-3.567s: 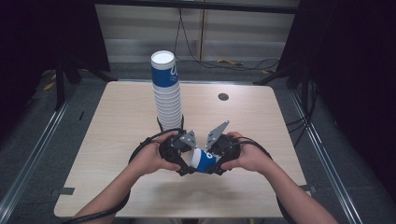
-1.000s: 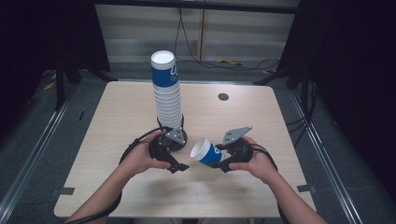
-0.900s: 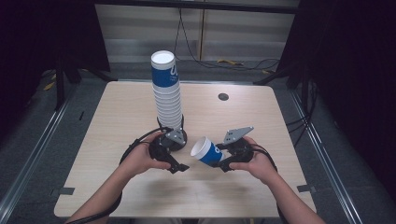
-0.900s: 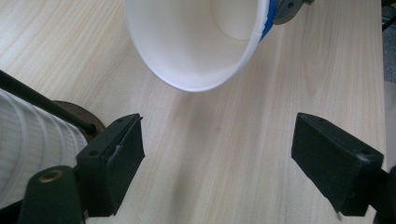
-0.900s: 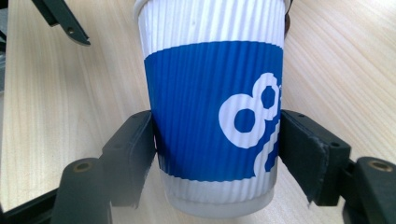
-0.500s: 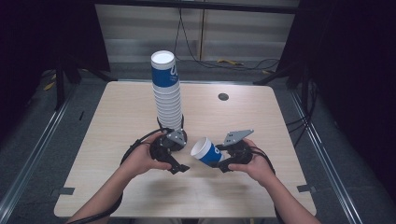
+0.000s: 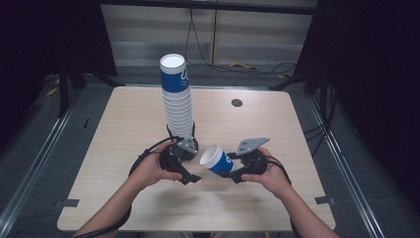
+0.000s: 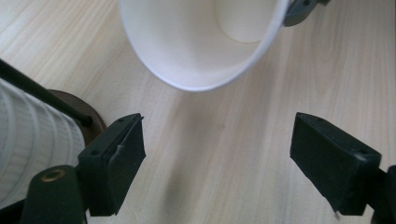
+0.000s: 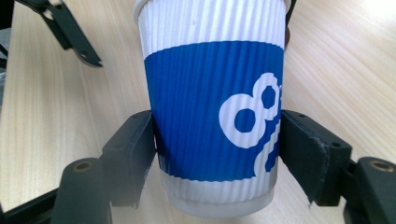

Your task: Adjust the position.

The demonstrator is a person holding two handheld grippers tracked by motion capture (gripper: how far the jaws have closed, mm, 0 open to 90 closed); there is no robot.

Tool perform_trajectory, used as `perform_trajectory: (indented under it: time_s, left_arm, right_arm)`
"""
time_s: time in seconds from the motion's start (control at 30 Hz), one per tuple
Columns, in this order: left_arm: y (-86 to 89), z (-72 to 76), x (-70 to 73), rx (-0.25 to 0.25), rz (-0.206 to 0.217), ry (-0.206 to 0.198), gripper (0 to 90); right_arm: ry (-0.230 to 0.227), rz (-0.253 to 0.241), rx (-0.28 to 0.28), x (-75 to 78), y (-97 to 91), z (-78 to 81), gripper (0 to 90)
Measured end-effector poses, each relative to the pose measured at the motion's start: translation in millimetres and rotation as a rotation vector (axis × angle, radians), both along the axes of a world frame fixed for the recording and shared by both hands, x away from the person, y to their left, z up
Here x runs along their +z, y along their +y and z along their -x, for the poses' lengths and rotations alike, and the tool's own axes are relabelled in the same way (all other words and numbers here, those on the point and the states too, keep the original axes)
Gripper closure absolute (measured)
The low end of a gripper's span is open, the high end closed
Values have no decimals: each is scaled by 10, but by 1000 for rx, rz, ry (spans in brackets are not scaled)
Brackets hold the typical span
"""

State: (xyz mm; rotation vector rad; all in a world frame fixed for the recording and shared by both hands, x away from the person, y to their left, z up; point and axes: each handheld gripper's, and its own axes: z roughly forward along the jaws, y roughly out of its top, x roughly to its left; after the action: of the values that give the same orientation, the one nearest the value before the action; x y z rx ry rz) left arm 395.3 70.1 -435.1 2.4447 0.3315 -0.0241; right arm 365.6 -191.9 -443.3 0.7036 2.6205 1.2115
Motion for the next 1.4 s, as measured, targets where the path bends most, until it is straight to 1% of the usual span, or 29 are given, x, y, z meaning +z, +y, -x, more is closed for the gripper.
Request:
perform_trajectory:
  time_s: [0.03, 0.17, 0.2, 0.23, 0.27, 0.33, 0.37, 0.4, 0.47, 0.5, 0.53, 0.57, 0.6, 0.63, 0.77, 0.83, 0.87, 0.93, 0.97, 1.07, 1.1, 1.13, 1.17, 1.23, 1.4]
  left_arm:
    - [4, -9, -4, 4, -2, 1, 178]
    - [5, -21, -20, 15, 17, 9, 178]
    - [0, -24, -22, 9, 28, 5, 178]
    - [0, -24, -22, 9, 28, 5, 178]
    - [-8, -23, -16, 12, 28, 5, 178]
    - [-15, -33, -12, 7, 42, 7, 178]
    - [-17, -37, -5, 6, 41, 2, 178]
    - [-22, -36, 2, 10, 53, 4, 178]
    - [-25, -42, 14, 8, 80, 9, 178]
    - [-25, -42, 14, 8, 80, 9, 178]
    - [-25, -48, 25, 7, 86, 11, 178]
    - [-25, -51, 46, 11, 99, 23, 177]
    - [-25, -51, 46, 11, 99, 23, 178]
    - [-24, -60, 61, 11, 120, 31, 178]
    - [-26, -68, 79, 20, 150, 49, 175]
    - [-32, -71, 91, 22, 151, 54, 174]
    - [-34, -74, 96, 25, 152, 50, 174]
    - [-41, -73, 94, 28, 154, 59, 173]
    - [-41, -75, 93, 23, 145, 54, 173]
    - [-56, -72, 80, 23, 149, 58, 162]
    - [-56, -75, 80, 16, 142, 47, 163]
    - [-61, -70, 79, 23, 147, 52, 163]
    - [-62, -75, 79, 15, 143, 58, 163]
    - [-75, -74, 80, 13, 139, 51, 159]
    - [-90, -73, 80, 11, 134, 54, 154]
  right_arm:
    - [-1, -7, 3, 11, 0, 3, 284]
    - [-9, -20, 10, 41, 5, 10, 284]
    - [-17, -24, 12, 59, 8, 18, 285]
    - [-17, -24, 12, 59, 8, 18, 285]
    - [-21, -33, 25, 69, 6, 21, 284]
    - [-25, -42, 33, 77, 5, 24, 284]
    - [-26, -48, 34, 81, 6, 29, 285]
    - [-34, -43, 35, 84, 9, 31, 284]
    - [-36, -37, 43, 81, 14, 35, 284]
    - [-36, -37, 43, 81, 14, 35, 284]
    - [-37, -37, 46, 78, 18, 37, 284]
    - [-38, -36, 50, 73, 27, 40, 283]
    - [-38, -36, 50, 73, 27, 40, 283]
    - [-39, -34, 56, 70, 38, 42, 283]
    - [-47, -25, 65, 63, 59, 44, 283]
    - [-47, -27, 72, 61, 68, 45, 283]
    - [-49, -23, 71, 62, 70, 45, 283]
    - [-48, -25, 78, 63, 78, 50, 283]
    - [-49, -26, 80, 64, 80, 53, 283]
    - [-53, -25, 88, 66, 85, 54, 283]
    - [-52, -25, 90, 66, 85, 54, 282]
    - [-50, -22, 90, 65, 88, 57, 282]
    - [-52, -24, 95, 63, 93, 58, 282]
    - [-54, -22, 100, 64, 100, 63, 283]
    - [-57, -24, 104, 61, 105, 63, 282]
